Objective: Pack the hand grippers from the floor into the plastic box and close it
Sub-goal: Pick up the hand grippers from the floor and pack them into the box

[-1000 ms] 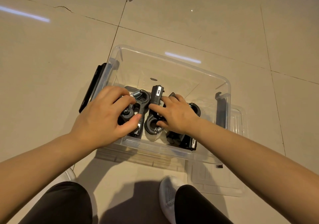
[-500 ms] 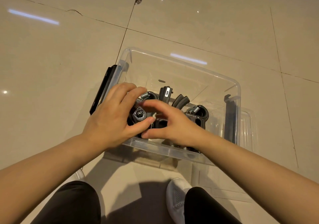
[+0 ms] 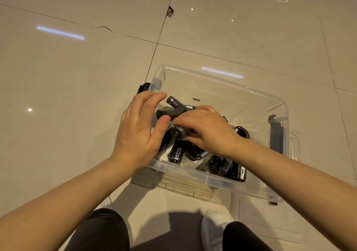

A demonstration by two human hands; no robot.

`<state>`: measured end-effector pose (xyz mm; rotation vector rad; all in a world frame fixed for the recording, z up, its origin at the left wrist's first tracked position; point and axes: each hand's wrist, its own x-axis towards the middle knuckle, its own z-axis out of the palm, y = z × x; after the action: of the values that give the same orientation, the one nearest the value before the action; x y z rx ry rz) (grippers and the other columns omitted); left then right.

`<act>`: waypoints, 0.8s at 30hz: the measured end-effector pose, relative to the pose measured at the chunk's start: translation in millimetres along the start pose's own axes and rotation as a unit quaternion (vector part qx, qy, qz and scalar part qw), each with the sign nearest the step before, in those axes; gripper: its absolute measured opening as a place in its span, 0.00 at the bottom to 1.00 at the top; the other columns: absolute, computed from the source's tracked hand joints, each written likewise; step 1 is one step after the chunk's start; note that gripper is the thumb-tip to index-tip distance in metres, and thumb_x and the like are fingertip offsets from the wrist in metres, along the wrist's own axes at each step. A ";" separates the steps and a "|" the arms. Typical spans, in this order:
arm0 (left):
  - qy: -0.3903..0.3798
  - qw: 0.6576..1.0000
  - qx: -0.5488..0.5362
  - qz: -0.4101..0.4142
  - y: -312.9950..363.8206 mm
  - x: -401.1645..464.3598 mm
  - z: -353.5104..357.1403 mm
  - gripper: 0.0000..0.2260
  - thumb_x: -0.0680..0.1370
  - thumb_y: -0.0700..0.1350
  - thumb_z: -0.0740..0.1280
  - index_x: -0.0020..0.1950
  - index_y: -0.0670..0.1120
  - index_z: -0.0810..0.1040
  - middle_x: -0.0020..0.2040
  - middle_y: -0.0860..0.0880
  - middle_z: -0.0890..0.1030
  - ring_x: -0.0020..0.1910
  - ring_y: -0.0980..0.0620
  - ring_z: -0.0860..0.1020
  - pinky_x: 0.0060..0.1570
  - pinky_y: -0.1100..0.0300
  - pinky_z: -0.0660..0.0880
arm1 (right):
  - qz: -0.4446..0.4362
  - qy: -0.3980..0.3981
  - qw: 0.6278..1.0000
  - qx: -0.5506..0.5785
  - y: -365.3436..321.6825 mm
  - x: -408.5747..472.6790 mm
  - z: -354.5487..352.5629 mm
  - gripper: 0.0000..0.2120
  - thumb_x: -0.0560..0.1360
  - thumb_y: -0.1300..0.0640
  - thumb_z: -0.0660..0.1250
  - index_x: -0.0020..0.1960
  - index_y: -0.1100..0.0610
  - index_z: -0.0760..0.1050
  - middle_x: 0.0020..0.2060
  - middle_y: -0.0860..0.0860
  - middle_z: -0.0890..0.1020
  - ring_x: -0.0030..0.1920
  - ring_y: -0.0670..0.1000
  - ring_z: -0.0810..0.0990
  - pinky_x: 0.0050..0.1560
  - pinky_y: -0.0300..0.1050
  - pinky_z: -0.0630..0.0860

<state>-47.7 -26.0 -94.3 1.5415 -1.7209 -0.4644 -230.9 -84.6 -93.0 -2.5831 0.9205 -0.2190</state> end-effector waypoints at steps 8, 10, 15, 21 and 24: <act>-0.001 0.998 0.059 -0.015 -2.1 0.9 1.4 0.19 0.79 0.53 0.54 0.59 0.44 0.77 0.59 0.45 0.73 0.59 0.50 0.70 0.56 0.63 0.65 | -0.120 -0.059 0.987 -0.088 3.9 -17.1 40.4 0.17 0.72 0.63 0.56 0.56 0.54 0.77 0.49 0.51 0.81 0.51 0.56 0.79 0.42 0.52 0.77; -0.003 0.998 0.054 -0.017 -1.0 0.8 1.2 0.20 0.79 0.54 0.53 0.60 0.44 0.77 0.59 0.45 0.73 0.59 0.51 0.70 0.56 0.61 0.66 | -0.132 -0.052 0.982 -0.126 9.2 -16.9 41.2 0.15 0.74 0.63 0.56 0.56 0.55 0.76 0.49 0.52 0.80 0.51 0.56 0.78 0.43 0.52 0.77; 0.002 0.999 0.035 -0.007 -3.0 1.0 1.0 0.26 0.80 0.59 0.47 0.59 0.44 0.77 0.58 0.45 0.73 0.59 0.51 0.70 0.56 0.60 0.66 | -0.120 -0.099 0.983 -0.101 8.9 -7.4 43.4 0.15 0.70 0.65 0.65 0.56 0.56 0.76 0.48 0.53 0.79 0.48 0.57 0.78 0.40 0.51 0.78; 0.018 0.999 0.026 -0.007 -4.6 0.3 1.0 0.23 0.81 0.56 0.50 0.56 0.44 0.80 0.56 0.45 0.75 0.57 0.49 0.71 0.57 0.62 0.65 | -0.112 -0.134 0.976 -0.126 20.3 -15.3 49.7 0.19 0.66 0.55 0.74 0.56 0.52 0.78 0.52 0.52 0.80 0.54 0.56 0.78 0.47 0.51 0.77; 0.019 0.999 0.039 -0.017 -3.8 1.0 1.5 0.18 0.79 0.52 0.54 0.55 0.44 0.80 0.55 0.46 0.75 0.57 0.49 0.71 0.56 0.64 0.65 | -0.127 -0.124 0.973 -0.148 18.2 -11.2 52.8 0.17 0.67 0.53 0.74 0.55 0.52 0.77 0.48 0.53 0.80 0.50 0.57 0.79 0.43 0.51 0.78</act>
<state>-46.2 -28.1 -97.7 1.6278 -1.7037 -0.3868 -235.6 -74.3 -148.8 -2.9147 0.5677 0.1844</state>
